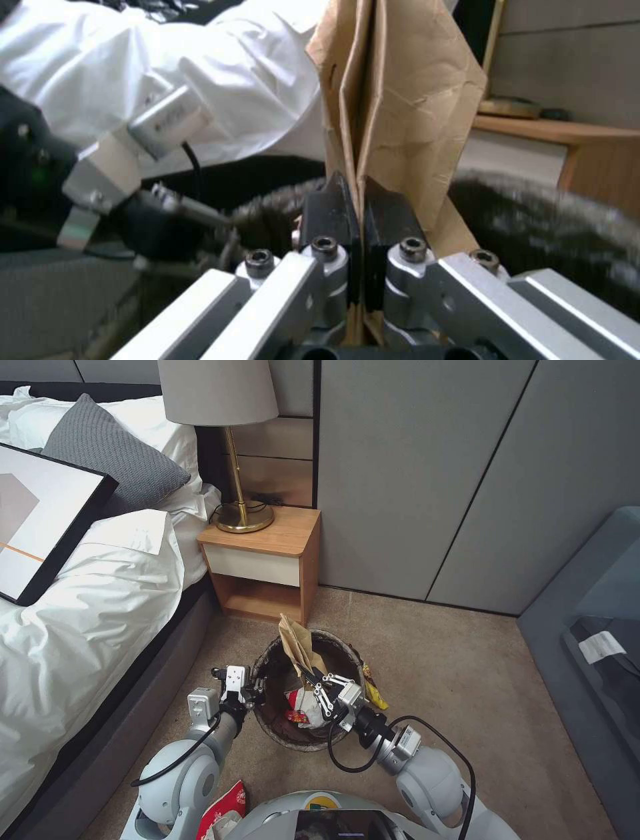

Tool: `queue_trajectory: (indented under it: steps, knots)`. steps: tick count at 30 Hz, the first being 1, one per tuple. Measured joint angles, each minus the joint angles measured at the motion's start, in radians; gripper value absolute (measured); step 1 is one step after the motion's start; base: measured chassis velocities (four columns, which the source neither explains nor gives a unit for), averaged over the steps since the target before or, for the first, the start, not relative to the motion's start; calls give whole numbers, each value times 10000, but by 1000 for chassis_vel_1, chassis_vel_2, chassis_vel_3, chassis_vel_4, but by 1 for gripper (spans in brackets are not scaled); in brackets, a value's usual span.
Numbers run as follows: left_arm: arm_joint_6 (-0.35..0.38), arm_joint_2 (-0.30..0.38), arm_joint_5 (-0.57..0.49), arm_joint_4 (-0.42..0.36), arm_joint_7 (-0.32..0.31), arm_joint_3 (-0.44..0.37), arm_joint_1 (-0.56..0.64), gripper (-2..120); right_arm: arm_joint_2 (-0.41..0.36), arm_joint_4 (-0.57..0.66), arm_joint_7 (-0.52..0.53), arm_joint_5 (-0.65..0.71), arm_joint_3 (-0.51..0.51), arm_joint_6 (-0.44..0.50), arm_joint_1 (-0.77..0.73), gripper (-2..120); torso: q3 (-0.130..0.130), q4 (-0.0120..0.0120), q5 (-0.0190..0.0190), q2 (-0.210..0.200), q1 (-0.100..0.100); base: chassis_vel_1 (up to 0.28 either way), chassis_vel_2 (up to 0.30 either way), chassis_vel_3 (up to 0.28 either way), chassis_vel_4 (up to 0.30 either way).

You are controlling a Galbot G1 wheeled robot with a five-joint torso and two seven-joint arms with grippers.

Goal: Pick up the trash bin, then pick up the garbage from the floor and place it into the trash bin.

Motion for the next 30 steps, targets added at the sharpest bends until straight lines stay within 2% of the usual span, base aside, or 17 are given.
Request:
queue_trajectory:
  steps: [4, 9, 10, 13, 15, 17, 21, 24, 26, 30]
  knots:
    - [0, -5, -18, 0, -4, -18, -8, 0, 65, -189, -19, -150, 1, 10, -37, 2, 0, 0, 0, 0, 0, 0, 0, 0, 0]
    - [0, -10, -48, 1, 0, -21, -21, 0, 143, -380, -58, -253, -9, 100, -88, 22, 0, 0, 0, 0, 0, 0, 0, 0, 0]
    - [0, -10, -48, 1, 0, -21, -21, 0, 143, -380, -58, -253, -9, 100, -88, 22, 0, 0, 0, 0, 0, 0, 0, 0, 0]
    - [0, -18, -76, 17, -8, -32, -29, 0, 164, -433, -141, -293, -11, 158, -126, 37, 0, 0, 0, 0, 0, 0, 0, 0, 0]
    - [0, -19, -80, 18, -8, -34, -30, 0, 168, -437, -159, -301, -6, 171, -127, 40, 0, 0, 0, 0, 0, 0, 0, 0, 0]
    - [1, -28, -85, 27, -9, -43, -35, 0, 189, -443, -189, -310, 0, 194, -139, 52, 0, -1, 0, 0, 0, 0, 0, 0, 0]
    - [1, -33, -86, 38, -10, -45, -37, 0, 201, -453, -206, -321, 9, 211, -141, 61, 0, 0, 0, 0, 0, 0, 0, 0, 0]
    - [1, -38, -86, 41, -10, -47, -39, 0, 188, -453, -212, -330, 26, 225, -141, 76, 0, 0, 0, 0, 0, 0, 0, 0, 0]
    - [1, -38, -85, 42, -9, -47, -38, 0, 185, -453, -213, -335, 32, 227, -141, 80, 0, 0, 0, 0, 0, 0, 0, 0, 0]
    - [1, -38, -86, 41, -10, -48, -38, 0, 183, -453, -213, -337, 35, 228, -140, 80, 0, 0, 0, 0, 0, 0, 0, 0, 0]
